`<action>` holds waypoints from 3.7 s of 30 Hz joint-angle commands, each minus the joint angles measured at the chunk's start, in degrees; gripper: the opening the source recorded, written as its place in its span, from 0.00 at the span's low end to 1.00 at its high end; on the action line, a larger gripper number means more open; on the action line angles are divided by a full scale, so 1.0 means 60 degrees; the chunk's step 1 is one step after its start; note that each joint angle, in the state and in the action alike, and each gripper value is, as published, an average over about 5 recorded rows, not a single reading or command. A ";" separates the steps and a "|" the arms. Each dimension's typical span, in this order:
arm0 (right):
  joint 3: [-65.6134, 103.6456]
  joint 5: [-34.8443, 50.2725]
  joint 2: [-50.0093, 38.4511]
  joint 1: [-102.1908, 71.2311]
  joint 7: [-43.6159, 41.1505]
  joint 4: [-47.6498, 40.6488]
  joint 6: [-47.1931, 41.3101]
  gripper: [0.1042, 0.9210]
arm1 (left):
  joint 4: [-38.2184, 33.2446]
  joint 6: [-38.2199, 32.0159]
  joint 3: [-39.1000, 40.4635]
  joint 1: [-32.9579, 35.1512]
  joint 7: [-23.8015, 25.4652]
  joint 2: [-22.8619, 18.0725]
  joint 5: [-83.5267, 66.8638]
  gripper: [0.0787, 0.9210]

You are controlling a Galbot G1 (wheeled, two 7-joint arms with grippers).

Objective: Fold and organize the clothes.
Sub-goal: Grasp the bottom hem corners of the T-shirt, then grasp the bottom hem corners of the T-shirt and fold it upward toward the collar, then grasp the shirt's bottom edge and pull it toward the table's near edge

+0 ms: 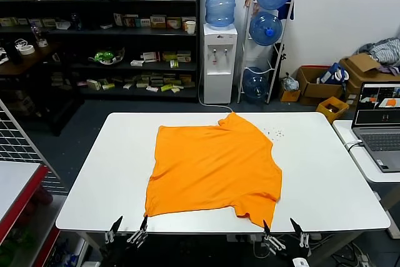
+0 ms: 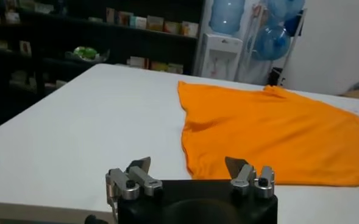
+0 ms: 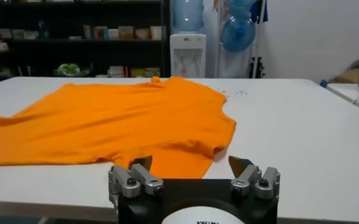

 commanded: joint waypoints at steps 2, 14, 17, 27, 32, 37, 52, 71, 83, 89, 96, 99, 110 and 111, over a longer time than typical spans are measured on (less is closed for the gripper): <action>-0.0272 0.0068 -0.0012 0.1212 0.0205 -0.0918 -0.0668 0.88 | 0.1322 0.0542 0.0623 -0.1536 -0.0156 -0.0088 -0.0071 0.88; -0.0506 0.0052 0.0252 0.1557 0.0172 -0.1569 -0.0852 0.71 | 0.1716 0.0559 0.0949 -0.1750 -0.0189 -0.0283 0.0315 0.83; -0.0538 -0.0009 0.0283 0.1511 0.0176 -0.1594 -0.0821 0.60 | 0.1694 0.0531 0.0962 -0.1731 -0.0192 -0.0281 0.0330 0.74; -0.0502 -0.0117 0.0239 0.1087 0.0210 -0.1282 -0.0561 0.25 | 0.1652 0.0329 0.1054 -0.1663 -0.0203 -0.0351 0.0453 0.39; -0.0491 -0.0069 0.0219 0.0847 0.0344 -0.0973 -0.0340 0.07 | 0.1606 0.0179 0.1087 -0.1597 -0.0223 -0.0382 0.0590 0.22; -0.0526 0.0298 0.0074 0.0451 0.0593 -0.0348 -0.0156 0.03 | 0.1296 0.0107 0.1044 -0.1363 -0.0296 -0.0310 0.0595 0.06; -0.0380 0.0473 -0.0679 -0.2682 0.1090 0.1914 0.0757 0.03 | -0.0845 0.0020 0.0730 0.0775 -0.1049 0.0574 0.0007 0.02; -0.0647 0.1871 -0.1491 0.2033 0.2000 0.0763 -0.0358 0.03 | 0.0364 0.0246 0.1391 -0.2711 -0.0814 0.1277 -0.0913 0.02; -0.1595 0.2677 -0.2171 0.4046 0.2115 -0.0875 -0.1139 0.03 | 0.2335 0.0397 0.2149 -0.4264 -0.0807 0.1220 -0.0649 0.02; -0.1982 0.2205 -0.1953 0.4787 0.1803 -0.1913 -0.0924 0.19 | 0.3177 0.0582 0.2228 -0.4700 -0.0678 0.0969 -0.0609 0.16; -0.1797 0.1588 -0.1885 0.4613 0.1138 -0.2049 -0.0520 0.44 | 0.2758 0.0535 0.1720 -0.4179 -0.0673 0.1004 -0.0519 0.40; -0.1500 0.1377 -0.2041 0.3825 0.0866 -0.1650 -0.0340 0.55 | 0.2158 0.0457 0.1335 -0.3514 -0.0694 0.1070 -0.0527 0.49; -0.0524 0.1792 -0.2410 0.1525 0.0053 -0.1109 -0.0511 0.87 | 0.1010 0.0098 0.0797 -0.1357 -0.0537 0.0758 -0.0522 0.86; -0.0515 0.1891 -0.2400 0.1509 0.0045 -0.1125 -0.0585 0.88 | 0.1011 0.0095 0.0813 -0.1365 -0.0526 0.0747 -0.0525 0.87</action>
